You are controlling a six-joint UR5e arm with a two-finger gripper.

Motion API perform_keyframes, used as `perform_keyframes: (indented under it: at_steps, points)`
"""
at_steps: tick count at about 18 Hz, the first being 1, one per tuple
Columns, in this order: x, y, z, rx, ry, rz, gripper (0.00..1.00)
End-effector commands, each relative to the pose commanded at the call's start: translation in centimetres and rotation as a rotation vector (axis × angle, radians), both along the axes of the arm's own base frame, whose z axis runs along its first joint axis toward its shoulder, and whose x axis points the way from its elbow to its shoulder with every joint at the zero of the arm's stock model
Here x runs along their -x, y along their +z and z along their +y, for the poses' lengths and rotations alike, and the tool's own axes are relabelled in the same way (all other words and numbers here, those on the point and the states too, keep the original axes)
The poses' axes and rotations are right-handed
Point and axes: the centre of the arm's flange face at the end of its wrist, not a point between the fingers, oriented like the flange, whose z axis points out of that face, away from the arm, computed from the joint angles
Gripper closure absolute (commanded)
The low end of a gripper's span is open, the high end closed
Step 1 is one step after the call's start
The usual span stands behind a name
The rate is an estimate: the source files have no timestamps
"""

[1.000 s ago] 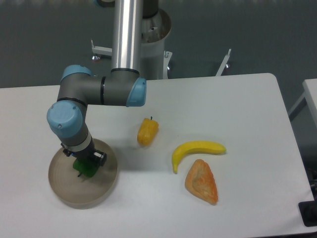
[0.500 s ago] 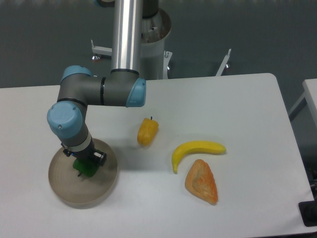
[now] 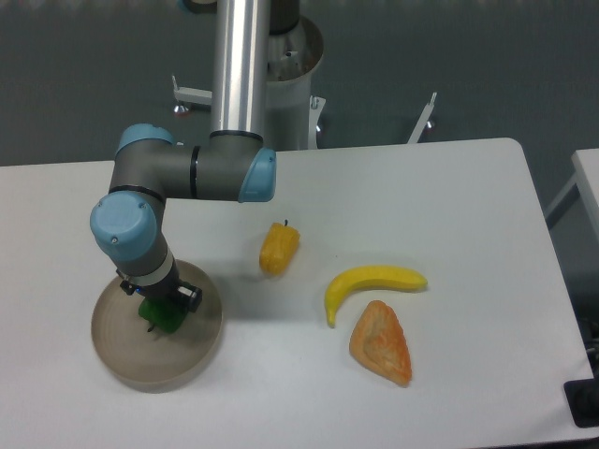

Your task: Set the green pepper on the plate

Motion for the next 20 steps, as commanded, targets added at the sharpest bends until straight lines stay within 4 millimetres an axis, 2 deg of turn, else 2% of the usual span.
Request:
perform_keyframes:
  at_steps: [1, 8, 14, 16, 19, 20]
  points:
    - [0.0, 0.1, 0.0, -0.001, 0.005, 0.0, 0.0]
    - [0.0, 0.6, 0.0, -0.009, 0.006, 0.004, 0.0]
    - [0.4, 2.8, -0.3, -0.04, -0.023, 0.021, 0.0]
    - [1.4, 3.7, -0.7, -0.045, -0.067, 0.027, 0.0]
    - [4.9, 4.3, -1.4, -0.045, -0.084, 0.028, 0.0]
    - [5.7, 5.1, -1.8, -0.053, -0.092, 0.032, 0.0]
